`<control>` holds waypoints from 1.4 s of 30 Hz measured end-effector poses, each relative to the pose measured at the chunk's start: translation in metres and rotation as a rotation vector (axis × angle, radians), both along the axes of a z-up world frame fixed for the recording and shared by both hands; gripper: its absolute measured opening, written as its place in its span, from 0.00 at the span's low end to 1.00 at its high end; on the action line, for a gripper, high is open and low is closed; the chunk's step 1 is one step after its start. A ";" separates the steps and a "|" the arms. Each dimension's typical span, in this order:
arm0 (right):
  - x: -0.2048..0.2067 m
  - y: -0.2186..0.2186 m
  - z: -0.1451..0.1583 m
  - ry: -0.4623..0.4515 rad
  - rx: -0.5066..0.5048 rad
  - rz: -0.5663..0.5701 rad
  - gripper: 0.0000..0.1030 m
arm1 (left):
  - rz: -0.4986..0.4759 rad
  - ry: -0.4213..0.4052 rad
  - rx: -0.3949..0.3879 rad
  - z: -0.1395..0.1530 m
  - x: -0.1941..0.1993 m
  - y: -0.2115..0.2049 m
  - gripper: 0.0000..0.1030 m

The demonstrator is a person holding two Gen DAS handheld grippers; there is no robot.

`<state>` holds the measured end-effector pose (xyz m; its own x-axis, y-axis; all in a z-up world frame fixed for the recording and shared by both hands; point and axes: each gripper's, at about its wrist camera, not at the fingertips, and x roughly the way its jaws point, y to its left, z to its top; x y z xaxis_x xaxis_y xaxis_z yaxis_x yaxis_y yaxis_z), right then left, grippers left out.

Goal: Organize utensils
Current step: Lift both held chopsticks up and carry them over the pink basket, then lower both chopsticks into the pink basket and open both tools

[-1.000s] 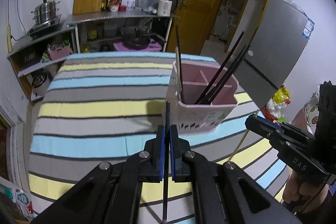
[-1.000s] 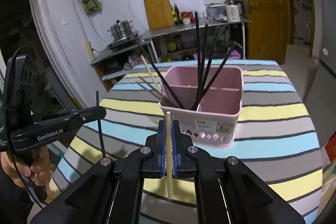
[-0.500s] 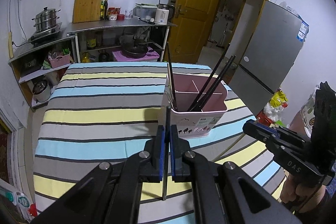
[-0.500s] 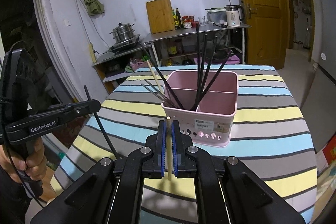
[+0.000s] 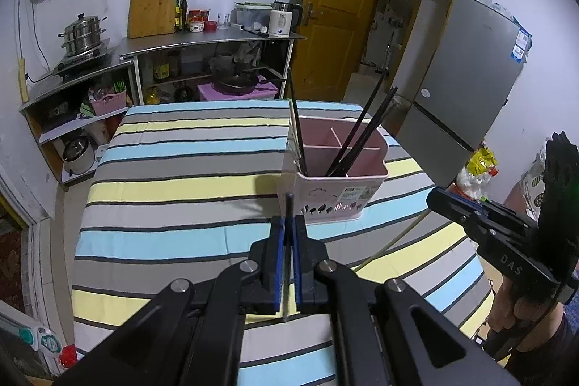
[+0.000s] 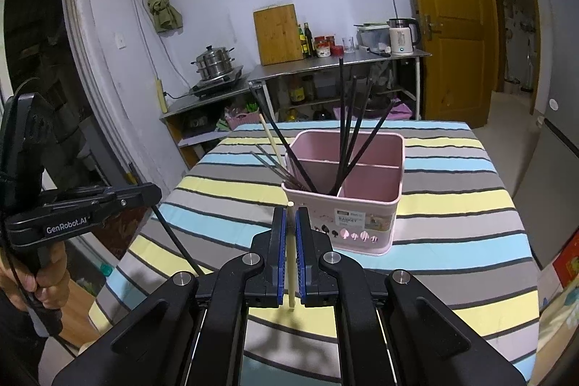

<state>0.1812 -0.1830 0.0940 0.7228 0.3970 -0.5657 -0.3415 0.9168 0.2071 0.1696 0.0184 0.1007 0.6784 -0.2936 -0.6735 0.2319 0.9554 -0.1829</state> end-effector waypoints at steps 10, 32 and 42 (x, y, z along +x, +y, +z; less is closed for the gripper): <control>0.006 -0.006 0.023 -0.060 0.008 -0.021 0.05 | -0.006 -0.037 -0.056 0.027 0.016 -0.004 0.05; 0.059 -0.003 0.065 -0.190 0.028 -0.088 0.05 | 0.014 -0.166 -0.146 0.080 0.086 -0.013 0.05; 0.075 -0.005 0.040 -0.144 0.013 -0.099 0.05 | 0.007 -0.135 -0.155 0.054 0.108 -0.024 0.05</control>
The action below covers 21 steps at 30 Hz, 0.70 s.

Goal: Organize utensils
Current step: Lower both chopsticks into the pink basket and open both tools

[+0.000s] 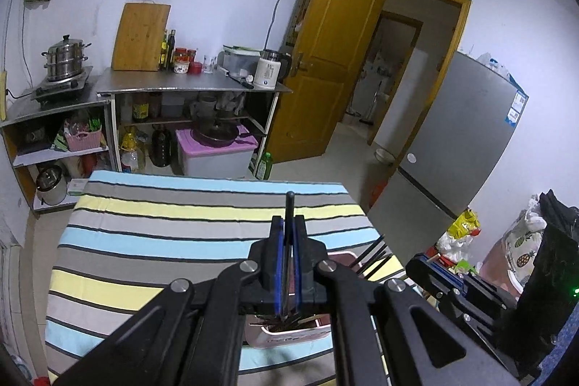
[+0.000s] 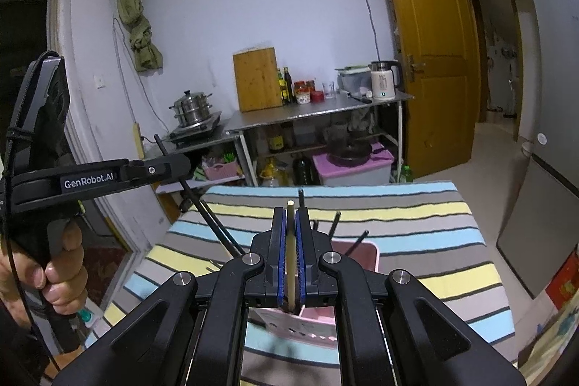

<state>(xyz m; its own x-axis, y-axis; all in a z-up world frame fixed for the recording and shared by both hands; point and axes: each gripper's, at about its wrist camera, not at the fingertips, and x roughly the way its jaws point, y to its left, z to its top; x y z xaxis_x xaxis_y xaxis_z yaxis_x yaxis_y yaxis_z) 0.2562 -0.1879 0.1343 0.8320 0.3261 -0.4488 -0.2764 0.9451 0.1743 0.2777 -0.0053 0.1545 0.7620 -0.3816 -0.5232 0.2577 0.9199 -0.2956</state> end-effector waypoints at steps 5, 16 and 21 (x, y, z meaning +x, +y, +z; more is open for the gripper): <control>0.006 0.000 -0.016 0.033 -0.008 -0.001 0.05 | -0.010 0.044 0.015 -0.024 0.007 -0.006 0.05; 0.014 0.002 -0.047 0.106 -0.013 0.001 0.05 | -0.026 0.111 0.038 -0.054 0.012 -0.013 0.05; 0.015 -0.002 -0.047 0.118 -0.017 -0.006 0.06 | -0.015 0.121 0.050 -0.056 0.010 -0.014 0.09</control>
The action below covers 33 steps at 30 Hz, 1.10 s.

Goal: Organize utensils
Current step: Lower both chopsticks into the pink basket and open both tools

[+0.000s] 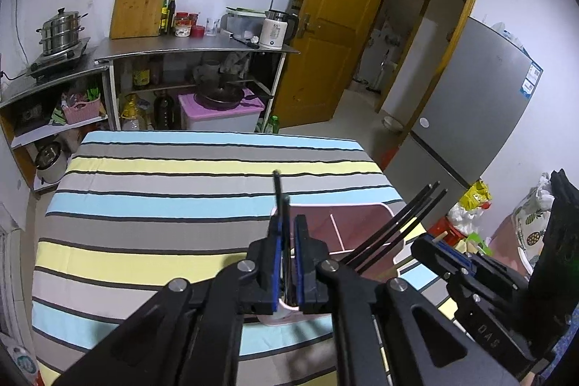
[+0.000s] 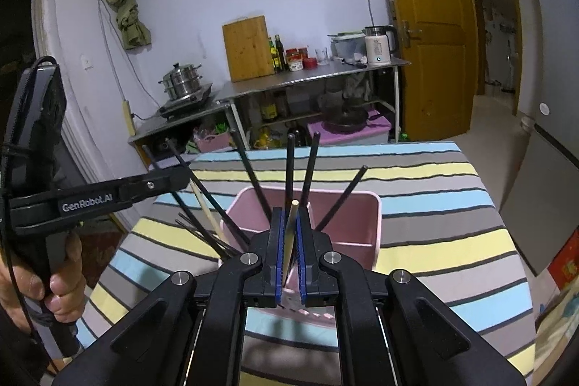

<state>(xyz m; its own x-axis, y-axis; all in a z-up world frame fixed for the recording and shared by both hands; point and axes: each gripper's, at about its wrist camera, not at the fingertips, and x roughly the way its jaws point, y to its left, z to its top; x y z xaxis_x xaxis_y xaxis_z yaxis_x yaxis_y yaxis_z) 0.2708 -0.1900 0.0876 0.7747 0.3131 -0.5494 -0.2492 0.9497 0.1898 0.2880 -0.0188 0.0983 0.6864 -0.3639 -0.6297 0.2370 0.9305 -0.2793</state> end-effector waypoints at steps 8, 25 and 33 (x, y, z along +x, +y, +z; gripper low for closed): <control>-0.008 -0.004 0.011 -0.028 -0.002 0.005 0.10 | 0.015 -0.031 -0.003 0.010 -0.008 0.008 0.21; -0.063 -0.018 0.035 -0.103 0.023 -0.001 0.12 | 0.030 -0.117 0.006 0.031 -0.064 0.026 0.24; -0.094 -0.019 0.030 -0.120 0.017 -0.003 0.19 | 0.030 -0.156 0.018 0.023 -0.105 0.027 0.33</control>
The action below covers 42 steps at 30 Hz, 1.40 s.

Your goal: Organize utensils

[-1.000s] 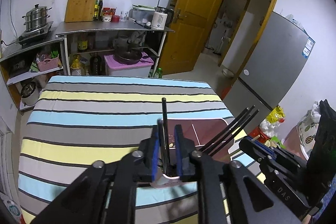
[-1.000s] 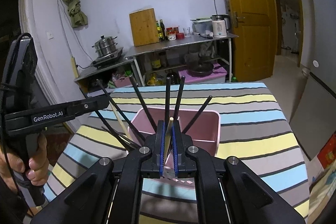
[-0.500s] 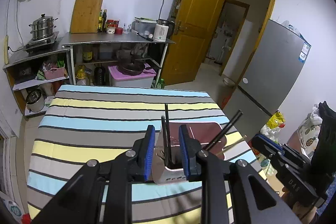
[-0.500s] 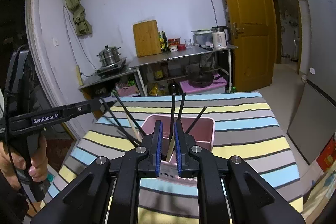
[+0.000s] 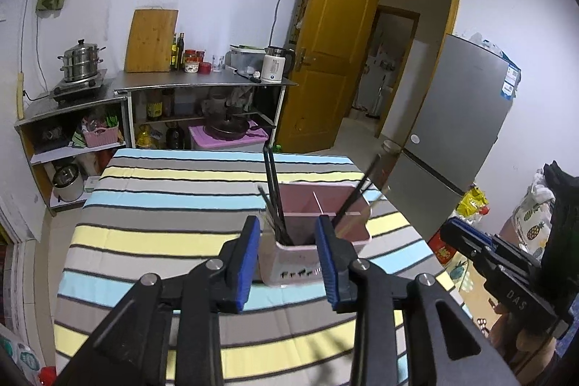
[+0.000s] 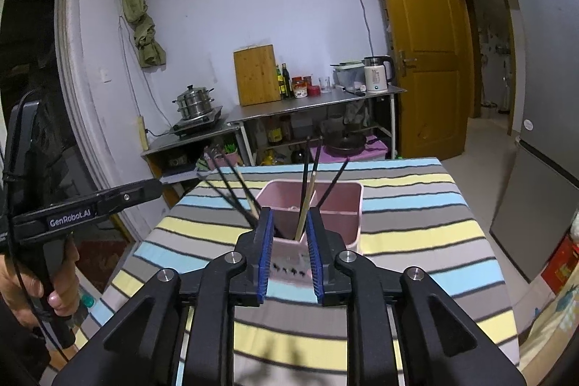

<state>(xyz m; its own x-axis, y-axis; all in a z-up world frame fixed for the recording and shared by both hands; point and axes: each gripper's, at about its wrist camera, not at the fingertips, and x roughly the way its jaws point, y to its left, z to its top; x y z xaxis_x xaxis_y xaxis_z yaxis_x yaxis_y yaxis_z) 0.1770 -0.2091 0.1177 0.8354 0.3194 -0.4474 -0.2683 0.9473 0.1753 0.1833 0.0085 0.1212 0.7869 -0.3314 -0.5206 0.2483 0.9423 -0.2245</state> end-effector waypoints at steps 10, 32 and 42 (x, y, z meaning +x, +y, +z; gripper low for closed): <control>-0.031 0.010 -0.020 0.003 -0.034 0.010 0.23 | 0.007 -0.031 0.032 -0.023 -0.040 -0.007 0.39; -0.071 0.024 -0.080 -0.026 -0.086 -0.027 0.26 | 0.028 -0.059 0.049 -0.096 -0.081 -0.018 0.42; -0.077 0.025 -0.095 -0.016 -0.098 -0.042 0.26 | 0.031 -0.058 0.075 -0.118 -0.089 -0.023 0.42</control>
<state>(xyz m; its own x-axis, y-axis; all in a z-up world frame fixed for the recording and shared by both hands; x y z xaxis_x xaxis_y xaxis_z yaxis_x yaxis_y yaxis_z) 0.1004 -0.1845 0.0223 0.8541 0.2398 -0.4614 -0.2303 0.9700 0.0778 0.0942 -0.0145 0.0032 0.8255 -0.2681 -0.4967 0.2294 0.9634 -0.1387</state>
